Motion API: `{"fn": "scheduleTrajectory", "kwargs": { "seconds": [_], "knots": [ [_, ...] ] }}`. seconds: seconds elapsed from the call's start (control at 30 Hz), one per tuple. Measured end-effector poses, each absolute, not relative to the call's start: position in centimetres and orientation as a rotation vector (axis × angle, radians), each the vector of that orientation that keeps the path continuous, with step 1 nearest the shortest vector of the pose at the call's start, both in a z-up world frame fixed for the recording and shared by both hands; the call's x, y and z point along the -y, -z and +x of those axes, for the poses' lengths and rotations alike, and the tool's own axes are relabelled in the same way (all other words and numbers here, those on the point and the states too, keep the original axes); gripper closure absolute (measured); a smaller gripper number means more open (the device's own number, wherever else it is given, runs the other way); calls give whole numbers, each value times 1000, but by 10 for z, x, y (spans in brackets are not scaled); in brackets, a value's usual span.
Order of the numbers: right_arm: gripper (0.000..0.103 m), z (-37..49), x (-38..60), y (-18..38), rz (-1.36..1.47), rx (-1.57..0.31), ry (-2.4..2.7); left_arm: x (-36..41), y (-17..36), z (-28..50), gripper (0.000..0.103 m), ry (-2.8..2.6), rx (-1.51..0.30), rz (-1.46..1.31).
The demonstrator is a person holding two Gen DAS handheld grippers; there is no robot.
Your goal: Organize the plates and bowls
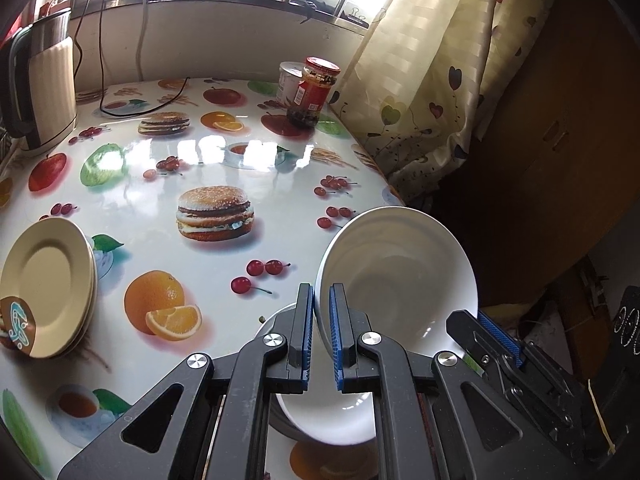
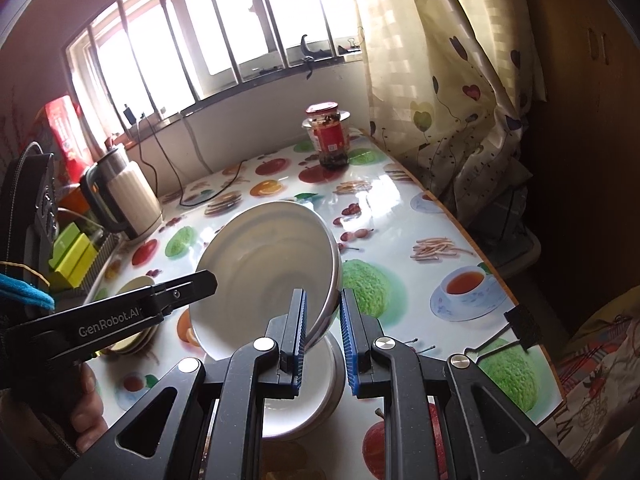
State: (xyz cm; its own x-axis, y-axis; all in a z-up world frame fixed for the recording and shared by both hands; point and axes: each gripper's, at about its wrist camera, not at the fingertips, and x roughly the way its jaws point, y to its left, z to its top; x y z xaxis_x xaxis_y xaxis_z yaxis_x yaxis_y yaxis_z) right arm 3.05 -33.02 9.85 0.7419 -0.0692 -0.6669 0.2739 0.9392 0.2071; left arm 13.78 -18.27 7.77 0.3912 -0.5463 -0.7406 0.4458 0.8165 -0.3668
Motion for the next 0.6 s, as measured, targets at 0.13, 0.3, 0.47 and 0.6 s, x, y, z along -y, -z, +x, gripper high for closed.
{"fn": "scheduleTrajectory", "kwargs": {
  "seconds": [0.13, 0.3, 0.47, 0.6],
  "knots": [
    [86, 29, 325, -94, 306, -724, 182, 176, -73, 134, 95, 620, -995, -115],
    [86, 25, 317, -88, 308, -738, 171, 170, -65, 130, 95, 611, -1012, -120],
    [86, 21, 311, -84, 309, -752, 164, 166, -61, 127, 95, 609, -1024, -117],
    [86, 20, 310, -82, 313, -756, 162, 164, -57, 126, 95, 606, -1038, -119]
  ]
}}
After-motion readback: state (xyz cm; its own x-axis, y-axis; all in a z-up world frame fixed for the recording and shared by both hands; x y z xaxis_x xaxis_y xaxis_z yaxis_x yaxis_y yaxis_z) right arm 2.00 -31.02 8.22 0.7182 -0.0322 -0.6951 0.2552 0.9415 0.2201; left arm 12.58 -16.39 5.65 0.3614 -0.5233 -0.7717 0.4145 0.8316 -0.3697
